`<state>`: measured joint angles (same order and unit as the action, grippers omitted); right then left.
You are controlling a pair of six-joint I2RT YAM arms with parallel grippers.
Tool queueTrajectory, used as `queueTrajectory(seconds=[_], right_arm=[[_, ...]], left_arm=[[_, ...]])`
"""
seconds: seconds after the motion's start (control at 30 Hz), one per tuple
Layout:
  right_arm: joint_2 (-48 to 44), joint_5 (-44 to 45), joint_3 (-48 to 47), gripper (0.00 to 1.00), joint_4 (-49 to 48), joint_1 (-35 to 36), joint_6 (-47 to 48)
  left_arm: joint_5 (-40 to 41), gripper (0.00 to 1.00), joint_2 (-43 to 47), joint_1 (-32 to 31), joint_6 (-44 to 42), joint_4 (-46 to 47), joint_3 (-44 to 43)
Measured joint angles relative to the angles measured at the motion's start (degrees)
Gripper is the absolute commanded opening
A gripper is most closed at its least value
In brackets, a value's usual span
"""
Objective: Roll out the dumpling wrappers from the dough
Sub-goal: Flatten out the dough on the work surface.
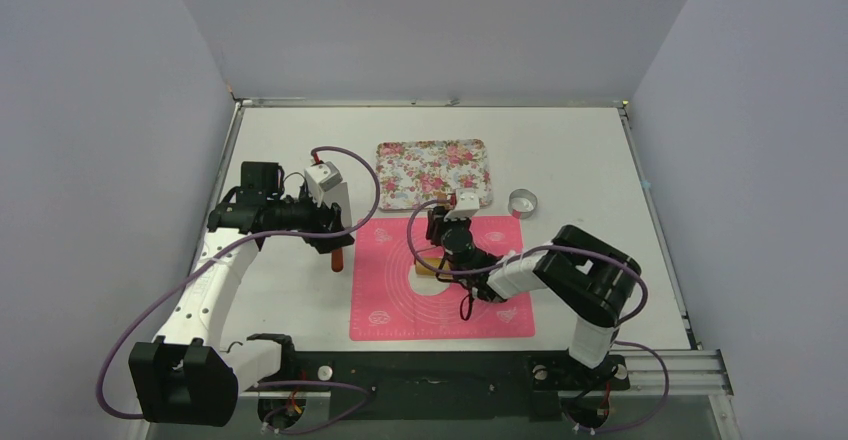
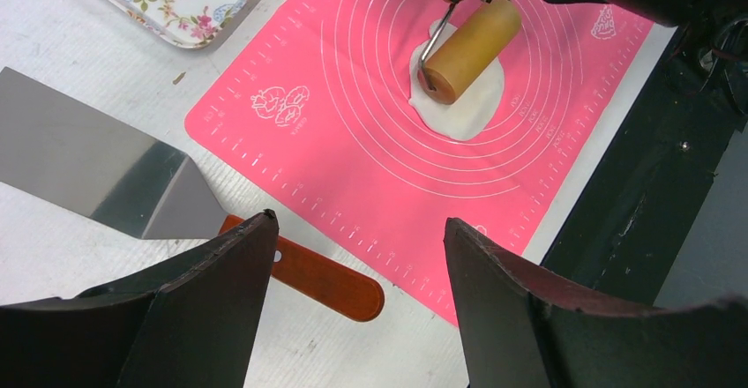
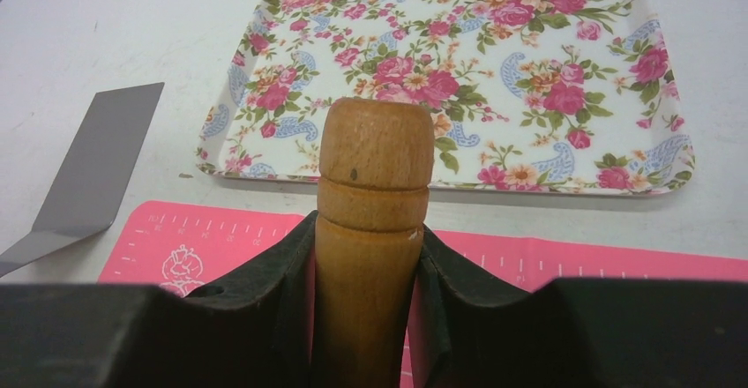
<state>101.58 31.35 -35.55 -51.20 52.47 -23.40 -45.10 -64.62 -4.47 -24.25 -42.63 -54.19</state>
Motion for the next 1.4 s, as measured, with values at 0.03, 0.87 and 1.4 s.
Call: queueTrajectory(seconds=[0.03,0.87,1.4], right_arm=[[0.3,0.9,0.3,0.0,-0.8,0.7,0.1],[6.1,-0.1,-4.0,0.0,-1.2,-0.2,3.4],[5.3,3.0,-3.1,0.0,-1.1,2.5,4.4]], left_arm=[[-0.1,0.68,0.0,0.0,0.0,0.0,0.0],[-0.2,0.68,-0.1,0.2,0.0,0.0,0.0],[-0.6,0.68,-0.1,0.2,0.0,-0.1,0.0]])
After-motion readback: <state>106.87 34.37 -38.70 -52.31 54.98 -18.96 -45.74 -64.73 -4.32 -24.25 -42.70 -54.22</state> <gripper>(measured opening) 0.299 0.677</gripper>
